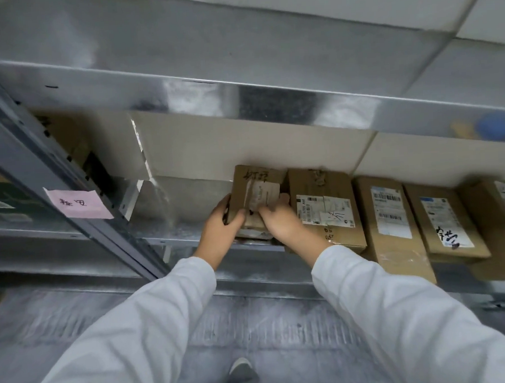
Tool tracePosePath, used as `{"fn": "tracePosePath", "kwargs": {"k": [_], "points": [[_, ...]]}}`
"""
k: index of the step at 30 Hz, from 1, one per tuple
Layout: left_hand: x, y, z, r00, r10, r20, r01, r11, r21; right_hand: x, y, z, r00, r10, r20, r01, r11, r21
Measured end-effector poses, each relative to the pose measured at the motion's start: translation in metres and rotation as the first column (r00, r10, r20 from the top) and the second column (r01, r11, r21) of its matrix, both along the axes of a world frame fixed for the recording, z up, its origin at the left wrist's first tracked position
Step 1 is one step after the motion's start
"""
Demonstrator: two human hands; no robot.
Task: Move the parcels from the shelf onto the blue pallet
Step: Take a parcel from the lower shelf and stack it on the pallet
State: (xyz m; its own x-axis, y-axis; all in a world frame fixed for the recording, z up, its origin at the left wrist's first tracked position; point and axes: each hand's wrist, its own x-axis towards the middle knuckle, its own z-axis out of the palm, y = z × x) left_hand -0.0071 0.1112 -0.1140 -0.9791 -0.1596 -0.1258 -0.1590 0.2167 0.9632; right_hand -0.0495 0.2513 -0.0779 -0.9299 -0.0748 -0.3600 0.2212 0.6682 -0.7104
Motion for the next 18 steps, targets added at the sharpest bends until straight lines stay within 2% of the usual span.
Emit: {"fn": "tracePosePath", "kwargs": {"k": [6,8,11,14,18], "points": [[0.033,0.018,0.03,0.995,0.096,-0.025,-0.096,0.995,-0.002,0.039,0.021,0.029,0.998,0.036,-0.055,-0.042,0.994,-0.098],[0.051,0.032,0.042,0.995,0.081,-0.062,-0.081,0.997,0.001,0.053,0.038,0.037,0.994,0.024,-0.103,-0.034,0.995,-0.095],[0.087,0.064,0.055,0.995,0.061,-0.078,-0.059,0.998,0.018,0.085,0.071,0.046,0.99,0.0,-0.144,-0.027,0.982,-0.188],[0.129,0.104,0.057,0.997,0.052,-0.059,-0.049,0.998,0.042,0.128,0.111,0.048,0.99,-0.028,-0.139,-0.003,0.976,-0.219],[0.173,0.168,0.061,0.997,-0.039,-0.062,0.043,0.997,0.061,0.187,0.18,0.051,0.986,-0.122,-0.117,0.087,0.96,-0.267]]}}
